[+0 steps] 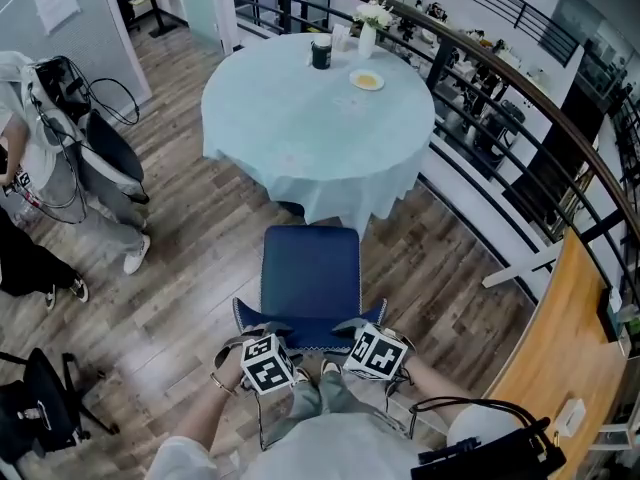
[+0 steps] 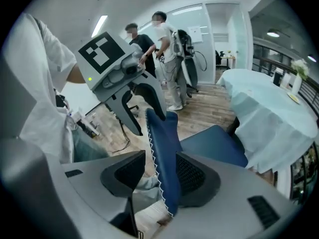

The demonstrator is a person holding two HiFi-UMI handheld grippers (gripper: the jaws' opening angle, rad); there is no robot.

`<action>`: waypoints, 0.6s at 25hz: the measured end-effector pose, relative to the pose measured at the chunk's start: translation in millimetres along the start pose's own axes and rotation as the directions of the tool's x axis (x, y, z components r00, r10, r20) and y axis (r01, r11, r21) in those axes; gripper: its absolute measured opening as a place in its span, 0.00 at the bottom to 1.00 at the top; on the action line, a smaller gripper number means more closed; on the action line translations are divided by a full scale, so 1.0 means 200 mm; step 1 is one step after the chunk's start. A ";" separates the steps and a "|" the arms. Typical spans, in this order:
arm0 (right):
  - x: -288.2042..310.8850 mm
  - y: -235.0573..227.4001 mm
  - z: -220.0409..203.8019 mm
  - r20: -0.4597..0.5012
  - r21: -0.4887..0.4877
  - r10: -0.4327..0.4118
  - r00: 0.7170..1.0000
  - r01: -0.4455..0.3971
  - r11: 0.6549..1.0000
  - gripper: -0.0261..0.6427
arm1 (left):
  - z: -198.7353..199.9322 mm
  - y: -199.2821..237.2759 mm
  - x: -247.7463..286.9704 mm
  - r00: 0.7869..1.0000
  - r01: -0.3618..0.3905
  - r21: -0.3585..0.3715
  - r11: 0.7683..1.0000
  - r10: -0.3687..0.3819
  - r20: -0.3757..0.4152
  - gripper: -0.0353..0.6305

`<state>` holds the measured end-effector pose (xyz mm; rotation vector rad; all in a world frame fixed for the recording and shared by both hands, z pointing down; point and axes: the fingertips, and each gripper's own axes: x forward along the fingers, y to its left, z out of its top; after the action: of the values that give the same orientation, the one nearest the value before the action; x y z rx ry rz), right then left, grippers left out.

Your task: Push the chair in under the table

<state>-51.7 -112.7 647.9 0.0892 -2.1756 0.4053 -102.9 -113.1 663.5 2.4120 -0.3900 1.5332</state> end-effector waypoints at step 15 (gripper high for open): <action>0.24 -0.06 -0.13 -0.227 -0.137 0.034 0.973 -0.067 0.988 0.30 | -0.09 0.06 0.25 0.996 0.030 0.049 0.998 -0.025 -0.085 0.34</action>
<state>-57.7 -111.0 703.3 -0.0892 -1.9791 0.2717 -101.9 -121.8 718.3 2.3703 -0.3034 1.6449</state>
